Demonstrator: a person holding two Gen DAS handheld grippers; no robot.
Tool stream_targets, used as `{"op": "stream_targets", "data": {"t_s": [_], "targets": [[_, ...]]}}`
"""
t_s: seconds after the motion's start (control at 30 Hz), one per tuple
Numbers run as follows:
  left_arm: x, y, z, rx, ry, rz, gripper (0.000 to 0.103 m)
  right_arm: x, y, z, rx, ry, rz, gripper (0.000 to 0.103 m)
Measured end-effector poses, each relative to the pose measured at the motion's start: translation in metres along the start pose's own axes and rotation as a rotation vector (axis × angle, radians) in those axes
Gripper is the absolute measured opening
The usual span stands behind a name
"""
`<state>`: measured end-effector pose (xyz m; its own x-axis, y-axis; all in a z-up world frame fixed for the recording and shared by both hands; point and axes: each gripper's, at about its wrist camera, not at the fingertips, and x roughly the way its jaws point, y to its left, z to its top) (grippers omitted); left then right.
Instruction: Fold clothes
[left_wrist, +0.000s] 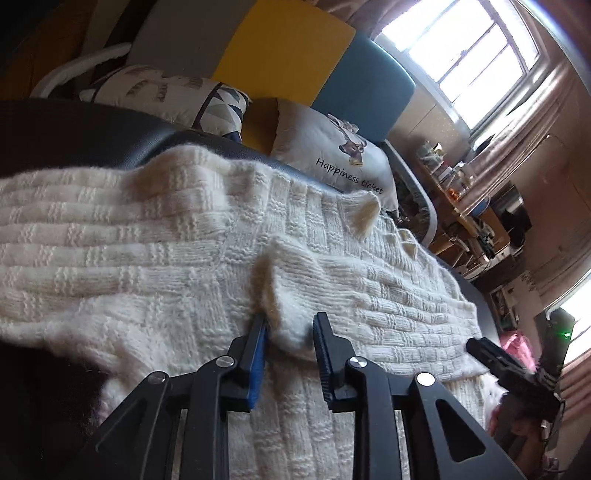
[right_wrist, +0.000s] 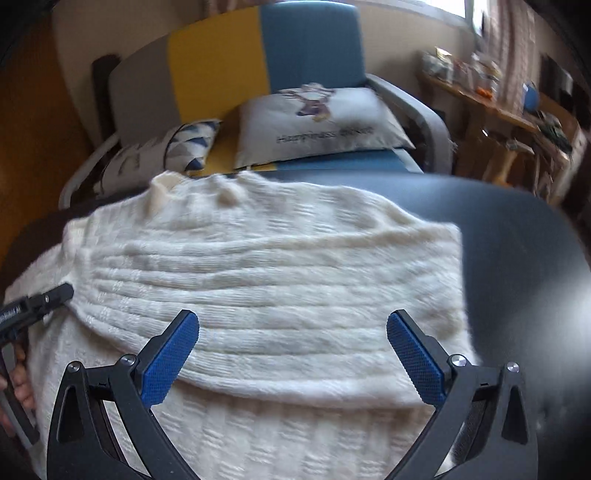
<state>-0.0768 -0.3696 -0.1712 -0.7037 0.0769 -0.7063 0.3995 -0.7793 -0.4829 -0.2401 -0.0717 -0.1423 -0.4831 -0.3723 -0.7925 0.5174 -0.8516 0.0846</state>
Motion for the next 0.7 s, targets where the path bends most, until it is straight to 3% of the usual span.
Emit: {"op": "stream_targets", "data": {"t_s": [0.07,0.17,0.3,0.37,0.47,0.57,0.7], "targets": [[0.001,-0.008,-0.005,0.084,-0.009,0.048,0.018,0.016,0.005,-0.002,-0.028,0.036,-0.025,0.103],[-0.004,-0.016,-0.003,0.12,-0.018,0.081,0.017,0.032,0.007,-0.003,-0.047,0.09,-0.064,0.103],[-0.04,-0.022,0.011,0.11,-0.134,0.019,0.018,0.013,0.012,0.008,-0.064,0.036,-0.019,0.103],[-0.045,-0.029,0.019,0.123,-0.154,-0.025,0.022,0.007,0.023,0.016,-0.105,0.009,0.035,0.103],[-0.023,-0.044,0.032,0.167,-0.084,-0.037,0.022,0.014,0.043,0.028,-0.19,0.011,0.046,0.103],[0.015,-0.061,0.033,0.234,-0.001,-0.004,0.022,0.033,0.055,0.032,-0.226,0.053,0.003,0.103],[0.056,-0.072,0.028,0.28,0.064,0.073,0.022,0.057,0.043,0.033,-0.15,0.098,-0.061,0.103]]}}
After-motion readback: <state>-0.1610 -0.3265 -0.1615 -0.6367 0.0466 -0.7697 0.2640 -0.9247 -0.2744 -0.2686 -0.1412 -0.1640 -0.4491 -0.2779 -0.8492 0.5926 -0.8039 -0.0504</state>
